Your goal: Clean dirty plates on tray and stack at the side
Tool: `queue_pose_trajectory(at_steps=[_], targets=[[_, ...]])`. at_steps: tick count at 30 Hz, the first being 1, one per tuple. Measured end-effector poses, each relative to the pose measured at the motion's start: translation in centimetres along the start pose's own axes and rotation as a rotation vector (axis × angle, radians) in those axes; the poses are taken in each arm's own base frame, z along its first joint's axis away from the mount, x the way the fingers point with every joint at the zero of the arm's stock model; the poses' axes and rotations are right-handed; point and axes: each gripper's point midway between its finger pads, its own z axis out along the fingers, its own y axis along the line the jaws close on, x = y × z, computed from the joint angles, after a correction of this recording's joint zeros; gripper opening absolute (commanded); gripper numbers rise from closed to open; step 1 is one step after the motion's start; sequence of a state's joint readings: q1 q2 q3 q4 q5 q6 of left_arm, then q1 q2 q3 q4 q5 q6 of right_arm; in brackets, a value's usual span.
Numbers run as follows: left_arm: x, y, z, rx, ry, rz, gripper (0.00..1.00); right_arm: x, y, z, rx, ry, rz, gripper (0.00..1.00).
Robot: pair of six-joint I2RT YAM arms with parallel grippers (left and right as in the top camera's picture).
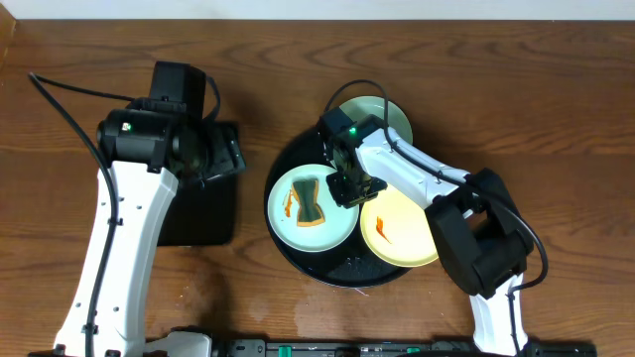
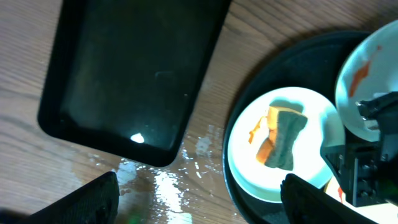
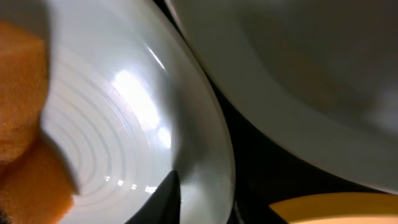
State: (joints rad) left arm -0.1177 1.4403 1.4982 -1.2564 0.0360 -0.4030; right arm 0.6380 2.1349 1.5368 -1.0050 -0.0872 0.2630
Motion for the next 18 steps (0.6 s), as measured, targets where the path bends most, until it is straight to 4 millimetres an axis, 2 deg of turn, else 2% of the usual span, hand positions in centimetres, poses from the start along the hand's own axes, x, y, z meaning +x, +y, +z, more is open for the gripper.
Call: queue_pose_trajectory(at_steps=[8,12,13,15,17,18], targets=[[0.4,-1.0,0.0,0.056,0.028,0.000,0.83,-0.1,-0.4,-0.1,0.013,-0.006,0.013,0.02],[0.9,-1.4,0.6,0.071,0.070,0.000,0.84,-0.2,-0.2,-0.2,0.002,-0.010,0.016,0.02],[1.1,-1.5,0.8,0.073,0.087,0.003,0.90,-0.2,-0.2,-0.2,-0.001,-0.011,0.015,0.01],[1.4,-1.9,1.4,0.086,0.123,0.023,0.92,-0.3,-0.1,-0.2,-0.003,-0.012,0.015,0.01],[1.6,-2.3,2.1,0.094,0.156,0.036,0.93,-0.3,-0.1,-0.2,-0.005,-0.013,0.015,0.01],[1.8,-2.5,2.5,0.095,0.171,0.040,0.88,-0.3,-0.1,-0.2,-0.005,-0.013,0.014,0.01]])
